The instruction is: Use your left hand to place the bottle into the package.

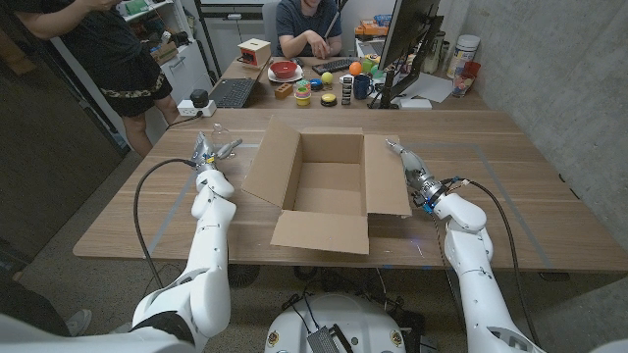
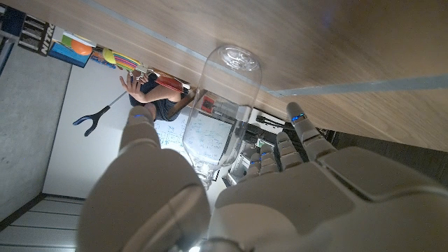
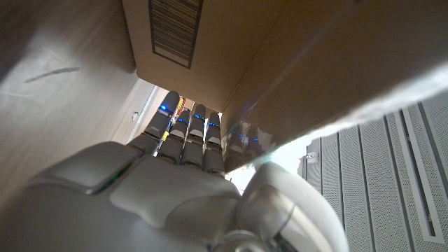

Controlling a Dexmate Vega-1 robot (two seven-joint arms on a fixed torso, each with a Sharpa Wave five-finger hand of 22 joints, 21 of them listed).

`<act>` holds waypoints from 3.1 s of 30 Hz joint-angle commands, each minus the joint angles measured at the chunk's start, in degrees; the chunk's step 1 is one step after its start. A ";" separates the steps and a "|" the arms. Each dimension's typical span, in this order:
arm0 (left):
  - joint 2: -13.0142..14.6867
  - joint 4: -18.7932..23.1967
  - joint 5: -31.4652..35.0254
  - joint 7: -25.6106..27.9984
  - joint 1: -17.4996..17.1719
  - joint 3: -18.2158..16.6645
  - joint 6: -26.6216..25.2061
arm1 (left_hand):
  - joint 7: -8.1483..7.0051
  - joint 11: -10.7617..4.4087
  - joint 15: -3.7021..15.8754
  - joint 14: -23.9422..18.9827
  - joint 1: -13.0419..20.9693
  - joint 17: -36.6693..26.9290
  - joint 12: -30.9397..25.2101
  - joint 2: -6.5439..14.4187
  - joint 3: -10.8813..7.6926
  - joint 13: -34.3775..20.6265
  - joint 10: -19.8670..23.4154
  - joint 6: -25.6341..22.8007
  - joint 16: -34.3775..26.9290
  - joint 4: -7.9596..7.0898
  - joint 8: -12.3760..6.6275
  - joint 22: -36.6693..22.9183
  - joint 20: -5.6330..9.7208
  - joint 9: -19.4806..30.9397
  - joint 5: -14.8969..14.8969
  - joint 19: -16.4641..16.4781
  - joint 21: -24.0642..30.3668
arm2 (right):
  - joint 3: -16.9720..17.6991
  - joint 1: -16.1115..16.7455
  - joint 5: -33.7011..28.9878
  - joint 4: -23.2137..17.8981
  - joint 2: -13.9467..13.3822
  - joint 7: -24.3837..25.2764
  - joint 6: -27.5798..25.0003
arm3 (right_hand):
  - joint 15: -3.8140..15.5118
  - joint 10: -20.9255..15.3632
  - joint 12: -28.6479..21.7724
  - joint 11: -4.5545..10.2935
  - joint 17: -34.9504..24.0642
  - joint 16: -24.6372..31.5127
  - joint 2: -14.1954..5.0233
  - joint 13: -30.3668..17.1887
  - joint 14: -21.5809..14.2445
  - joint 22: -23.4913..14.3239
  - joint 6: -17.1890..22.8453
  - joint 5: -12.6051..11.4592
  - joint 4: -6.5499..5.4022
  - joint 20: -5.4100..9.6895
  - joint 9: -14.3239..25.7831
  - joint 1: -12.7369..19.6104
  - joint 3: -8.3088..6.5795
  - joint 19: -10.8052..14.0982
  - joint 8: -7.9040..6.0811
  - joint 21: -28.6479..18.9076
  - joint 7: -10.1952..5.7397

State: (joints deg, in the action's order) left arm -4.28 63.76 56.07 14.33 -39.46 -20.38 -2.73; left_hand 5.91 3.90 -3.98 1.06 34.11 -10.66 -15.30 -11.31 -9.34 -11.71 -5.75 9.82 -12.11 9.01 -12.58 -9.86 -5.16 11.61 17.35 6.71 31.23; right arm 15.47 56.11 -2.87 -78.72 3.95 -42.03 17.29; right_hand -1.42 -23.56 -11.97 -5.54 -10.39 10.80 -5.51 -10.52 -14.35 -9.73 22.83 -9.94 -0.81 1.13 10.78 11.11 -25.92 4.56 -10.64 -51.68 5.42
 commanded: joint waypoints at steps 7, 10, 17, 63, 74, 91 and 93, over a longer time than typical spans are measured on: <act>5.78 -22.25 -10.03 4.80 9.05 -0.45 16.06 | -0.83 0.44 0.26 -2.91 -0.02 0.04 -1.11 0.38 3.39 0.15 2.54 9.56 -0.17 0.06 0.25 -0.01 -0.61 0.13 -0.01 4.21 0.01 | -0.02 3.36 -1.10 -3.32 -0.54 2.27 -1.54 | -0.04 -0.25 -0.37 -0.27 -0.18 0.27 0.08 -0.25 -0.45 -0.18 0.24 0.00 -0.12 -0.03 0.11 -0.75 0.50 0.49 -0.38 0.32 0.25; 5.99 -22.21 -9.74 4.22 9.29 0.41 14.77 | -0.28 -0.46 2.10 -9.85 2.01 0.15 -2.78 0.87 6.40 0.38 8.66 8.13 -0.97 0.18 -0.15 -0.01 0.22 0.09 0.53 10.37 0.20 | -0.02 3.52 -1.13 -3.63 -0.57 2.45 -1.49 | 0.00 -0.35 -0.41 -0.17 -0.17 0.26 0.06 -0.25 -0.44 -0.18 0.26 -0.02 -0.22 -0.04 0.11 -0.89 0.56 0.51 -0.39 0.40 0.23; 6.74 -24.36 -11.36 4.25 10.19 0.64 16.32 | 0.79 -3.07 7.84 -27.98 10.56 0.13 -5.35 2.99 9.93 0.77 22.82 4.67 -2.15 -0.49 -0.60 -0.08 3.58 0.01 3.00 25.94 1.04 | -0.13 3.67 -1.43 -3.59 -0.65 3.12 -1.08 | -0.04 -0.46 -0.45 -0.23 -0.18 0.28 0.04 -0.25 -0.49 -0.19 0.33 -0.04 -0.41 -0.07 0.11 -1.18 0.69 0.58 -0.42 0.52 0.21; 4.83 -8.59 -6.42 3.55 3.94 2.49 6.52 | -5.58 -15.75 16.48 -61.90 27.01 0.40 2.51 13.53 8.96 0.71 65.71 -54.34 0.68 -1.75 -15.74 -0.48 9.40 -0.83 -1.11 37.38 -3.57 | -2.31 2.29 -5.34 -5.78 -3.34 6.96 2.74 | -3.42 0.73 -0.02 -0.10 0.23 -0.06 2.66 -0.36 -0.75 -0.25 -2.17 -0.29 0.31 -7.35 0.23 -2.45 2.48 -0.32 0.19 3.52 -3.14; 2.98 -0.97 -6.13 -1.50 0.87 2.52 7.90 | -5.62 -15.75 16.44 -61.01 28.76 0.37 3.68 13.58 8.60 0.63 64.82 -53.01 1.10 -1.19 -14.54 -0.50 9.66 -0.74 -1.73 37.28 -3.99 | -2.26 2.39 -4.97 -4.93 -3.91 6.68 3.26 | -3.66 0.82 -0.09 0.02 0.31 -0.08 2.86 -0.38 -0.88 -0.27 -2.55 -0.32 0.68 -7.44 0.26 -2.23 2.50 -0.20 0.07 3.95 -3.62; 0.75 7.87 -5.94 -4.68 -1.16 0.29 9.86 | -5.48 -15.74 16.39 -61.04 29.60 0.27 3.97 13.88 8.42 0.53 65.05 -53.28 0.95 -1.26 -14.01 -0.52 10.06 -0.65 -2.29 37.47 -4.29 | -2.42 1.97 -5.35 -3.03 -4.42 6.98 5.08 | -3.28 0.80 -0.19 -0.20 0.29 -0.19 3.01 -0.40 -0.60 -0.30 -2.63 -0.31 0.89 -6.25 0.28 -2.25 2.60 -0.45 -0.12 4.59 -3.53; 0.68 9.20 -6.28 -5.75 -1.59 0.33 11.17 | -5.50 -15.71 16.37 -61.02 29.66 0.27 4.04 13.94 8.42 0.52 65.02 -53.08 0.96 -1.32 -13.80 -0.53 10.02 -0.63 -2.39 37.43 -4.37 | -2.40 1.95 -5.23 -2.91 -4.47 6.91 5.25 | -3.20 0.79 -0.20 -0.24 0.29 -0.22 3.01 -0.40 -0.54 -0.31 -2.62 -0.32 0.92 -6.19 0.28 -2.26 2.60 -0.46 -0.15 4.66 -3.55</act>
State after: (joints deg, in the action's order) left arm -2.48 67.34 50.09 11.69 -39.41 -19.18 6.00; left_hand 2.66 -5.98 9.24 -59.17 56.22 -10.29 -11.25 -4.43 -0.72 -11.10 53.59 -36.90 -10.82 7.31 -26.55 -10.27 4.20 10.81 15.17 43.97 27.03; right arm 13.15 58.27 -8.01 -82.37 -0.26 -35.28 21.57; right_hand -4.61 -22.58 -11.97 -5.45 -10.02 10.79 -3.10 -10.80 -15.05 -9.72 20.36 -9.94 -0.24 -5.30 10.77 8.71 -23.32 4.24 -10.70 -47.24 2.15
